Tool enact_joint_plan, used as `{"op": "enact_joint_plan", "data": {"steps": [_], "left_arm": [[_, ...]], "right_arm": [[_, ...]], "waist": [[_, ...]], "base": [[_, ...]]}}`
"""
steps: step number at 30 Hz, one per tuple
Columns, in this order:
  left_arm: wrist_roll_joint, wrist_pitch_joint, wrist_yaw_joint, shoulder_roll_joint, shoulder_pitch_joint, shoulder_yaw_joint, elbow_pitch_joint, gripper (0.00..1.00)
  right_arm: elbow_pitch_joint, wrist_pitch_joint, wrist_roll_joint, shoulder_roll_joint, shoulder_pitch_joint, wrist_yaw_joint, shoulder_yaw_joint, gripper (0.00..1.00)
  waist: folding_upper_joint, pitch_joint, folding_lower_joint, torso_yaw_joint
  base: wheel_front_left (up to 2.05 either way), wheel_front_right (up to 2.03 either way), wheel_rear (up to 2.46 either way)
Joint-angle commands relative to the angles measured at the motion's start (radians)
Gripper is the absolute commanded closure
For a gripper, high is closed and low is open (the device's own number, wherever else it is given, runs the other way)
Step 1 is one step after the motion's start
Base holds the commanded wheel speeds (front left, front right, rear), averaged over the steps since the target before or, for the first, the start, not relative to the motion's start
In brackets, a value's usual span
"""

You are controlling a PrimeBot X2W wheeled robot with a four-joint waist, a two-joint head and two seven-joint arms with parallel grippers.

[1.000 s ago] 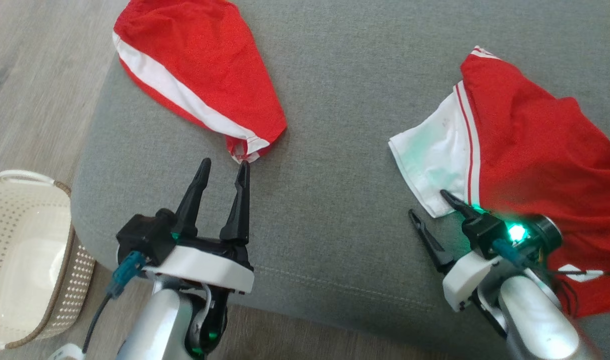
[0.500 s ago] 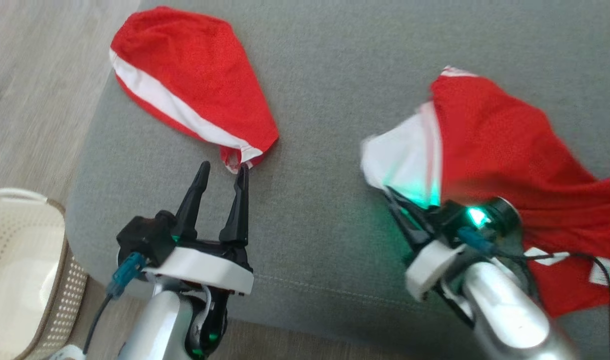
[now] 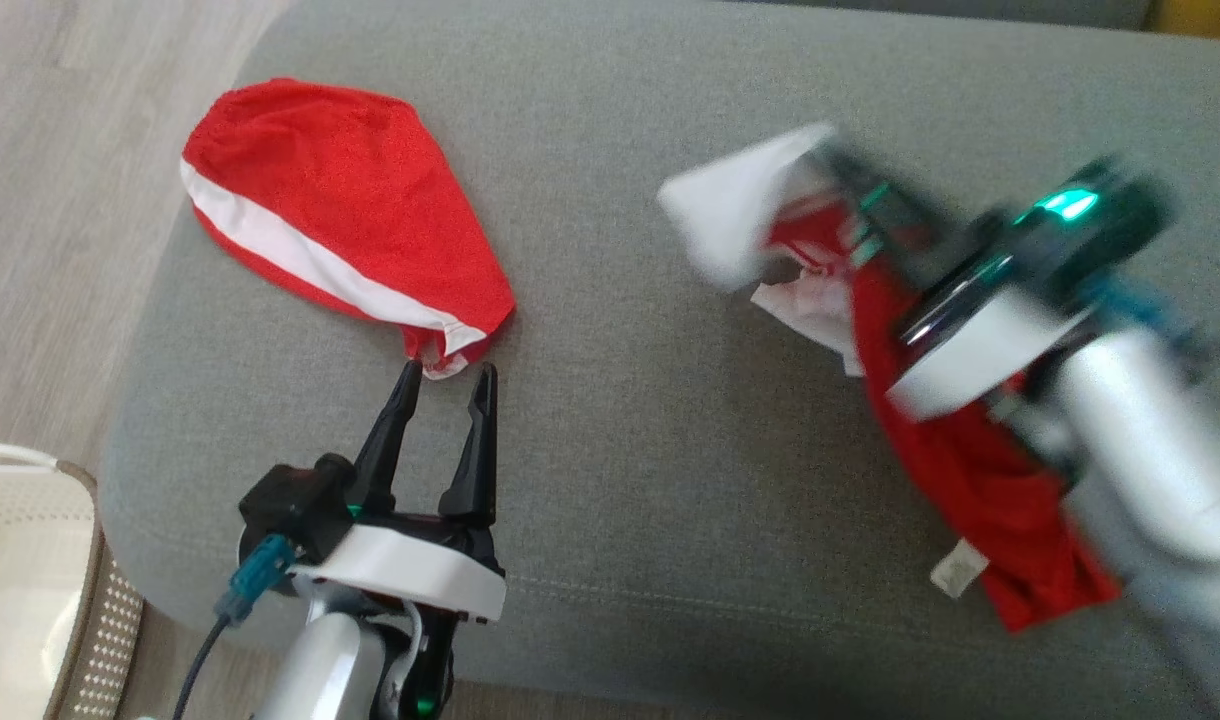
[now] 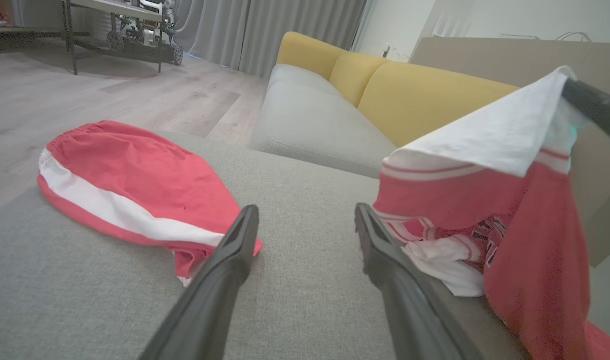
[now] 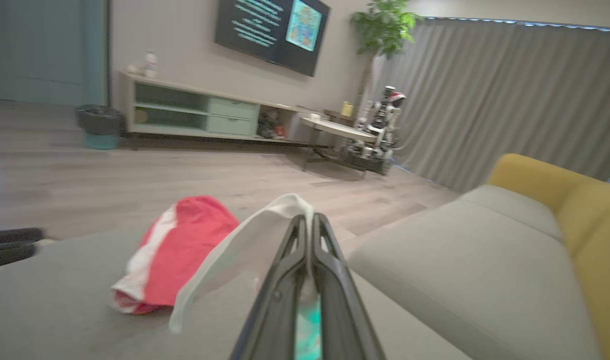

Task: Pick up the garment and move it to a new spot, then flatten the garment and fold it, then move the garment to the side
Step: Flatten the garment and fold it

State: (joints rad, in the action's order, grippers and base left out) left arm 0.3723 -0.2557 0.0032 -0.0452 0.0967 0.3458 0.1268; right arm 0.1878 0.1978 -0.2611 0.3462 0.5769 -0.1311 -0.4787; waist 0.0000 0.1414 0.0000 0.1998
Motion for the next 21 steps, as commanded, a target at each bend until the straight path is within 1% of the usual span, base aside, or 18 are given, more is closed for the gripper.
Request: {"op": "enact_joint_plan", "data": {"steps": [1,3,6,7,8,9,10,12,14,17,18,21], "left_arm": [[-0.008,-0.006,-0.003,-0.005,0.029,-0.026,-0.036,0.00],[-0.010,-0.006,-0.006,-0.005,0.034,-0.022,-0.035,0.00],[-0.013,-0.006,-0.014,-0.005,0.052,-0.012,-0.032,0.00],[-0.013,-0.006,-0.016,-0.005,0.060,-0.008,-0.031,0.00],[-0.012,-0.006,-0.018,-0.005,0.069,-0.004,-0.032,0.00],[-0.011,-0.006,-0.020,-0.005,0.079,0.002,-0.033,0.00],[-0.008,-0.006,-0.020,-0.005,0.088,0.008,-0.034,0.00],[-0.001,-0.006,-0.018,-0.005,0.105,0.017,-0.037,0.00],[0.005,-0.006,-0.014,-0.005,0.119,0.025,-0.038,0.00],[0.007,-0.006,-0.011,-0.005,0.132,0.028,-0.033,0.00],[0.007,-0.006,-0.009,-0.005,0.133,0.027,-0.031,0.00],[0.008,-0.006,-0.007,-0.005,0.139,0.022,-0.026,0.00]], "right_arm": [[-0.020,-0.013,-0.034,0.027,0.058,0.000,0.043,1.00],[0.022,-0.039,-0.069,0.078,0.111,0.000,0.102,1.00],[0.127,-0.069,-0.085,0.161,0.216,0.000,0.135,1.00],[0.175,-0.077,-0.068,0.192,0.256,0.000,0.134,1.00],[0.226,-0.075,-0.042,0.220,0.298,0.000,0.138,0.73],[0.282,-0.074,-0.012,0.243,0.336,0.000,0.142,0.00],[0.336,-0.072,0.018,0.262,0.373,0.000,0.145,0.00],[0.445,-0.058,0.098,0.287,0.447,0.000,0.194,0.00],[0.524,-0.040,0.195,0.290,0.509,0.000,0.252,0.00],[0.582,0.004,0.287,0.237,0.559,0.000,0.351,0.00],[0.588,0.017,0.311,0.214,0.560,0.000,0.368,0.00],[0.580,0.047,0.345,0.144,0.537,0.000,0.379,0.00]], "waist": [[0.0000,0.017,0.0000,0.000],[0.0000,0.039,0.0000,0.002],[0.0000,0.082,0.0000,0.010],[0.0000,0.098,0.0000,0.013],[0.0000,0.115,0.0000,0.018],[0.0000,0.129,0.0000,0.025],[0.0000,0.143,0.0000,0.032],[0.0000,0.168,0.0000,0.041],[0.0000,0.190,0.0000,0.046],[0.0000,0.203,0.0000,0.041],[0.0000,0.202,0.0000,0.036],[0.0000,0.190,0.0000,0.017]], "base": [[0.00,0.00,0.00],[0.00,0.00,0.00],[0.00,0.00,0.00],[0.00,0.00,0.00],[0.00,0.00,0.00],[0.00,0.00,0.00],[0.00,0.00,0.00],[0.00,0.00,0.00],[0.00,0.00,0.00],[0.00,0.00,0.00],[0.00,0.00,0.00],[0.00,0.00,0.00]]}}
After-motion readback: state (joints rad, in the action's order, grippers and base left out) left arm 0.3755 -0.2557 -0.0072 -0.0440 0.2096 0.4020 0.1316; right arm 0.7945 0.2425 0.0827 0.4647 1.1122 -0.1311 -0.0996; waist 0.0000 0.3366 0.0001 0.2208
